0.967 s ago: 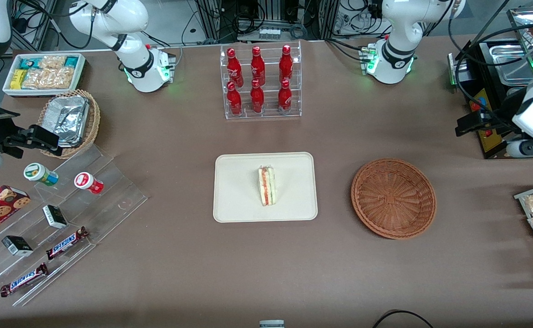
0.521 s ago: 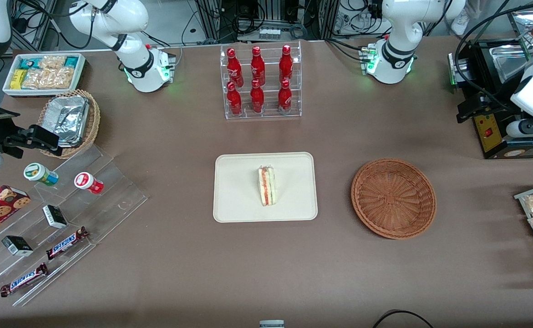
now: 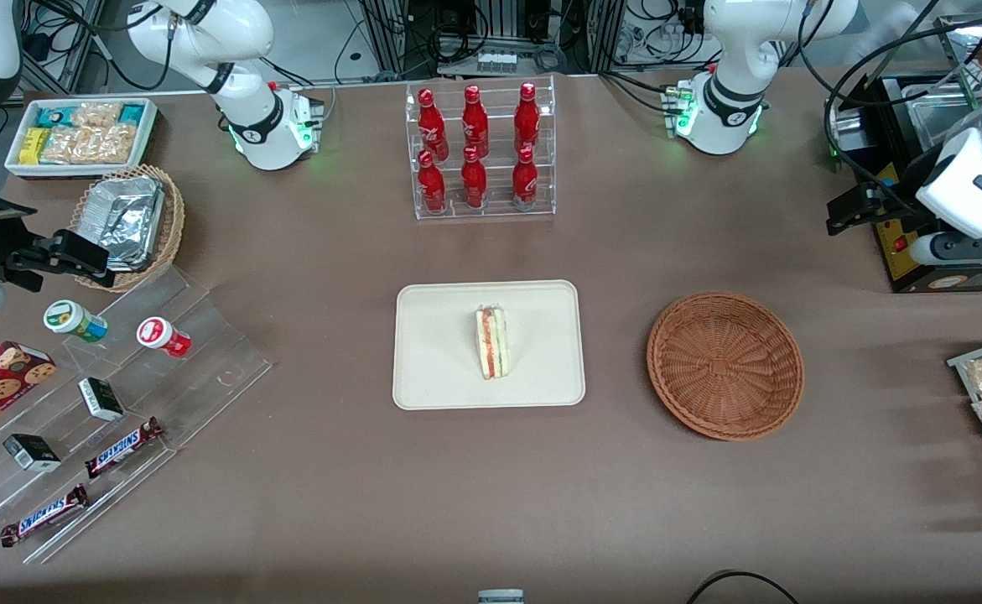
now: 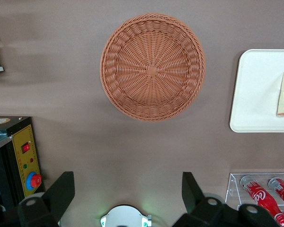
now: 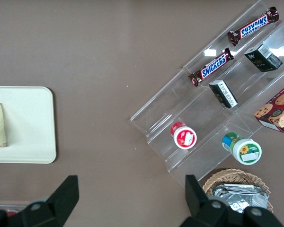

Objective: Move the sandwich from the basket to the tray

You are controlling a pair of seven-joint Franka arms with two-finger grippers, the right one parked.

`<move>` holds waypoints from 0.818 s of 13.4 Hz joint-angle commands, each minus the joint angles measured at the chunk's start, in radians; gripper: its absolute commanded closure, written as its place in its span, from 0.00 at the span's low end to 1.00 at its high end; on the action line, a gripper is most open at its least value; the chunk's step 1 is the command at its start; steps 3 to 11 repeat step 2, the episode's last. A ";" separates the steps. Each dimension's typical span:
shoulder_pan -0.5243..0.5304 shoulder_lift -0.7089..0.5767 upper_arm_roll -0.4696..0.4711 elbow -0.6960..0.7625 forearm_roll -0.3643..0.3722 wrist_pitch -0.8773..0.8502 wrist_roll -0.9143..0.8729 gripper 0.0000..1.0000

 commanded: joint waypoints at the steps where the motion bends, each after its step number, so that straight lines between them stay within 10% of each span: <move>1: -0.005 0.004 0.002 0.029 0.017 -0.002 0.010 0.00; 11: -0.004 0.004 0.002 0.030 0.015 -0.002 0.010 0.00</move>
